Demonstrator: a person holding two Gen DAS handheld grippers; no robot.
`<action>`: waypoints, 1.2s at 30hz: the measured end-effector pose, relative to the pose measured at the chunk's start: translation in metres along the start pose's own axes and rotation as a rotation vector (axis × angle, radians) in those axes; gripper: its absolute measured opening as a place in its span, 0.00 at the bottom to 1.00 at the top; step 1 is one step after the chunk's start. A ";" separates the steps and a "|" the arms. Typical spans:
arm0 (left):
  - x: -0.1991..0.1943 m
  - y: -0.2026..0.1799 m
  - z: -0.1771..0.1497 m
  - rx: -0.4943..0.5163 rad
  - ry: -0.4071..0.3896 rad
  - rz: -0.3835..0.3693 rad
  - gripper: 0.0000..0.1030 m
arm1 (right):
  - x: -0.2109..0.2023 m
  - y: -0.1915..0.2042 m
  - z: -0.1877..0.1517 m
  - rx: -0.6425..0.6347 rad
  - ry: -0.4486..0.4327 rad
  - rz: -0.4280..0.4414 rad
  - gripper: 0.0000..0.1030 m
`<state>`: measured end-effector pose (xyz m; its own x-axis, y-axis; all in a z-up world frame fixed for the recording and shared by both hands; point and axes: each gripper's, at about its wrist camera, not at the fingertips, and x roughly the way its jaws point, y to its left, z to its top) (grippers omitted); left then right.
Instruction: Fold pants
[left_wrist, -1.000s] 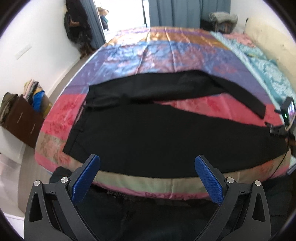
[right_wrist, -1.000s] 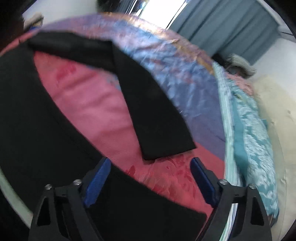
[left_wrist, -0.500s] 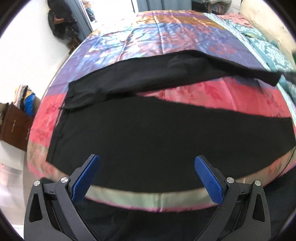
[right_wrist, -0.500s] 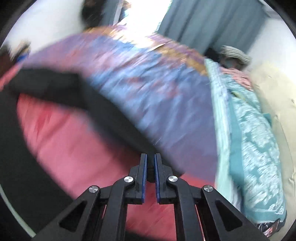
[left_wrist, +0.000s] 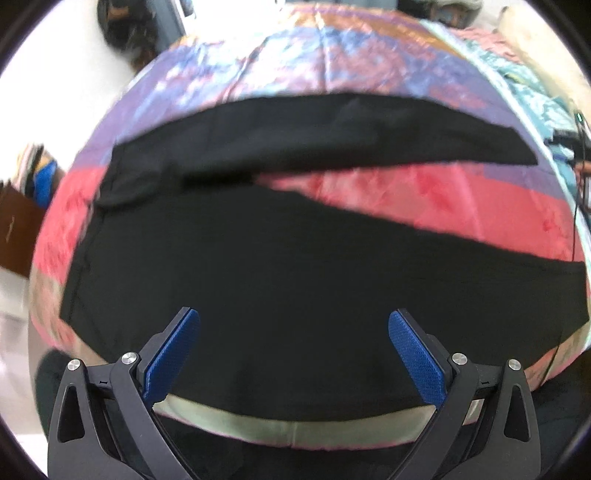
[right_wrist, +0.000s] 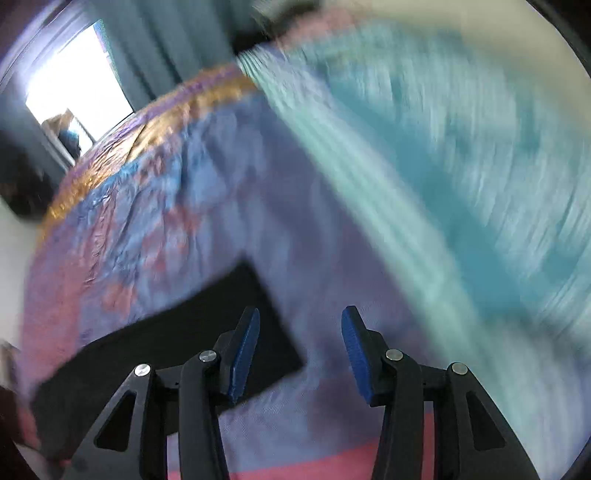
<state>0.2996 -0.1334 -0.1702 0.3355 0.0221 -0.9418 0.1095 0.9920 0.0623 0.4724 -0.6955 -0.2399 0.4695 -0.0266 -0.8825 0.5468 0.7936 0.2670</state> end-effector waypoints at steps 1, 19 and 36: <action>0.004 0.002 -0.002 -0.006 0.015 -0.001 0.99 | 0.016 -0.006 -0.010 0.058 0.029 0.039 0.46; 0.032 0.023 0.062 0.057 -0.045 -0.001 0.99 | -0.002 0.069 -0.046 -0.293 -0.230 -0.286 0.59; 0.173 0.146 0.221 -0.165 -0.043 0.434 0.98 | 0.038 0.233 -0.159 -0.528 0.010 0.029 0.87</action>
<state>0.5805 -0.0120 -0.2514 0.3566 0.4378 -0.8253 -0.1986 0.8987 0.3909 0.5074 -0.4149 -0.2733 0.4711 0.0041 -0.8821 0.1086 0.9921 0.0626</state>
